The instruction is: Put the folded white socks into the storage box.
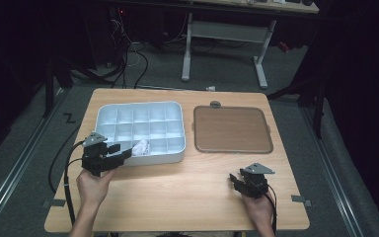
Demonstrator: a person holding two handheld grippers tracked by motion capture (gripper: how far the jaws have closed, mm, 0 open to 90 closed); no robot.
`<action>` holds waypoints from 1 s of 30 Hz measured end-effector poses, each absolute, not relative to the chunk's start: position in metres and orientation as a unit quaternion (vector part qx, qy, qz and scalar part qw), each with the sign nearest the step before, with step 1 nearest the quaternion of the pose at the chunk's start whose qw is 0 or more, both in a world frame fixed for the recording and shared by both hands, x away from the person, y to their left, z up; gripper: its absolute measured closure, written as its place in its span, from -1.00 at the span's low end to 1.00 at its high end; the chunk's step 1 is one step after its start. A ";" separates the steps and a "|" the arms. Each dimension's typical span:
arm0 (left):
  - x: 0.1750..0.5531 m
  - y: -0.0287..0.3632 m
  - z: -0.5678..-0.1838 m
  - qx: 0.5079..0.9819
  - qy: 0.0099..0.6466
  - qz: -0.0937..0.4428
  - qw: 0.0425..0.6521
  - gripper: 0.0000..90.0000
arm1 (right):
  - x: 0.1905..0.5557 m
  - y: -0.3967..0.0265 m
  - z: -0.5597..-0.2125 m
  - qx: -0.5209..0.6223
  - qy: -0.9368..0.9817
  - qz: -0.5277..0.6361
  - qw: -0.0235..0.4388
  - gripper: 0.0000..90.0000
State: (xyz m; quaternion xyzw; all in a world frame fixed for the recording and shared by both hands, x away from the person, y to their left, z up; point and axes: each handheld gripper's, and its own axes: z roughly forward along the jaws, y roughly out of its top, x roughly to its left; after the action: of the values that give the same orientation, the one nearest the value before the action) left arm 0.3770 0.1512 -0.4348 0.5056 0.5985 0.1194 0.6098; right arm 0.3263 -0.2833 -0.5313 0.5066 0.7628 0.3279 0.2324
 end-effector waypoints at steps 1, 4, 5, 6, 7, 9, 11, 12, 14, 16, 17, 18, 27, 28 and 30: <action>0.375 0.152 -0.435 0.505 0.598 0.119 0.610 0.04 | 0.326 -0.283 -0.531 0.507 0.763 0.328 0.232 0.14; 0.371 0.154 -0.436 0.499 0.597 0.117 0.616 0.04 | 0.326 -0.283 -0.531 0.507 0.763 0.328 0.233 0.14; 0.370 0.154 -0.436 0.501 0.597 0.117 0.616 0.03 | 0.326 -0.283 -0.531 0.507 0.763 0.328 0.233 0.14; 0.368 0.155 -0.437 0.501 0.596 0.117 0.616 0.03 | 0.326 -0.283 -0.531 0.507 0.763 0.328 0.233 0.14; 0.367 0.155 -0.438 0.499 0.597 0.115 0.617 0.03 | 0.326 -0.283 -0.531 0.507 0.763 0.328 0.233 0.14; 0.364 0.156 -0.439 0.498 0.597 0.114 0.618 0.03 | 0.326 -0.283 -0.531 0.507 0.763 0.328 0.233 0.14; 0.362 0.157 -0.440 0.496 0.598 0.113 0.620 0.03 | 0.326 -0.283 -0.531 0.507 0.762 0.328 0.233 0.14; 0.361 0.158 -0.441 0.496 0.598 0.112 0.619 0.02 | 0.326 -0.283 -0.531 0.507 0.762 0.328 0.233 0.14; 0.358 0.158 -0.442 0.494 0.599 0.113 0.620 0.02 | 0.326 -0.283 -0.531 0.508 0.762 0.328 0.233 0.14; 0.356 0.159 -0.444 0.494 0.599 0.113 0.620 0.02 | 0.326 -0.283 -0.531 0.508 0.762 0.328 0.233 0.13; 0.355 0.159 -0.445 0.494 0.599 0.113 0.620 0.02 | 0.326 -0.283 -0.531 0.507 0.762 0.327 0.233 0.13; 0.354 0.160 -0.446 0.494 0.599 0.112 0.620 0.02 | 0.326 -0.283 -0.531 0.507 0.762 0.328 0.233 0.13; 0.347 0.165 -0.453 0.486 0.605 0.108 0.622 0.02 | 0.326 -0.283 -0.531 0.507 0.762 0.327 0.233 0.13; 0.346 0.165 -0.453 0.485 0.605 0.107 0.622 0.02 | 0.326 -0.283 -0.531 0.507 0.762 0.327 0.233 0.13; 0.344 0.166 -0.453 0.484 0.605 0.108 0.623 0.02 | 0.326 -0.283 -0.531 0.507 0.762 0.327 0.233 0.13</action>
State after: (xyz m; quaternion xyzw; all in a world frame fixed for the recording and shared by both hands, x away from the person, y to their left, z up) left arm 0.3443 0.1662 -0.4535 0.4836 0.6048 0.1081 0.6234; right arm 0.3263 -0.2827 -0.5313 0.5073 0.7623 0.3274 0.2332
